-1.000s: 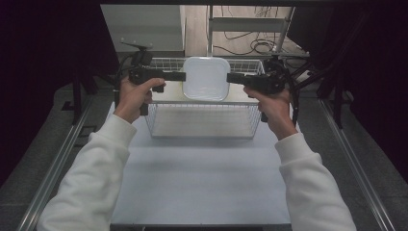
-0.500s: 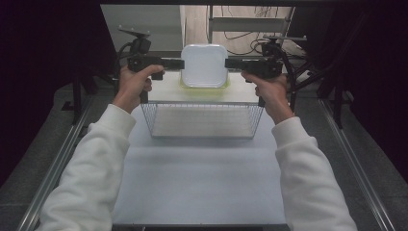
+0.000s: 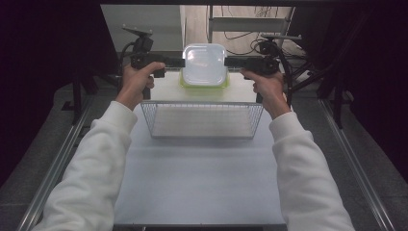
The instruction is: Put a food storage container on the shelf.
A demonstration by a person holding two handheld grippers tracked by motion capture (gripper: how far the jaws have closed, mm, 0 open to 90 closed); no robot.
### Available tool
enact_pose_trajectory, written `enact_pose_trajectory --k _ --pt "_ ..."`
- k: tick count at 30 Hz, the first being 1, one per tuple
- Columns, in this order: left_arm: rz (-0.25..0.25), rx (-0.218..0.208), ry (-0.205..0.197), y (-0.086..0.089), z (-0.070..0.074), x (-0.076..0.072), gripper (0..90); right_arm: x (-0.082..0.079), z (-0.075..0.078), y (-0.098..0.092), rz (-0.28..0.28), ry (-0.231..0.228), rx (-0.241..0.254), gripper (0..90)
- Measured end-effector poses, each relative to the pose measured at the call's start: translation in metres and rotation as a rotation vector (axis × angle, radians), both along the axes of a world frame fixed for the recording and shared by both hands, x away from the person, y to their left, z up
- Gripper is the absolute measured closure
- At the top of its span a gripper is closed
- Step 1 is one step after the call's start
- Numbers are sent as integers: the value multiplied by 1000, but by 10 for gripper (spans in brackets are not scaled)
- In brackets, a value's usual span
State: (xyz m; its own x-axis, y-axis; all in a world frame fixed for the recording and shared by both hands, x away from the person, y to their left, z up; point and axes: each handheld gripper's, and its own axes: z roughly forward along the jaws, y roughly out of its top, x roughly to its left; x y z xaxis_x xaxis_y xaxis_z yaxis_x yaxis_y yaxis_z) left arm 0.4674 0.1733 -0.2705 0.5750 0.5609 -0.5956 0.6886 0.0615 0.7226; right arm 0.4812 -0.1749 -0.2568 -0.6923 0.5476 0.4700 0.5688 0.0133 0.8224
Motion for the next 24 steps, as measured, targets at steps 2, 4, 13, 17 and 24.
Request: enact_pose_trajectory --k 2,4,13,17,24 --pt "-4 -16 15 1 0 3 795 4 1 0 -5 27 0 769" --pt "2 -34 38 1 0 7 796 9 1 0 -15 60 -1 763" --pt "28 -93 121 4 -4 24 778 28 0 1 -30 191 25 731" --pt "44 -133 153 5 -8 32 770 37 -3 1 -46 233 52 721" --pt "69 -170 192 4 -18 42 727 52 -10 3 -91 297 66 711"
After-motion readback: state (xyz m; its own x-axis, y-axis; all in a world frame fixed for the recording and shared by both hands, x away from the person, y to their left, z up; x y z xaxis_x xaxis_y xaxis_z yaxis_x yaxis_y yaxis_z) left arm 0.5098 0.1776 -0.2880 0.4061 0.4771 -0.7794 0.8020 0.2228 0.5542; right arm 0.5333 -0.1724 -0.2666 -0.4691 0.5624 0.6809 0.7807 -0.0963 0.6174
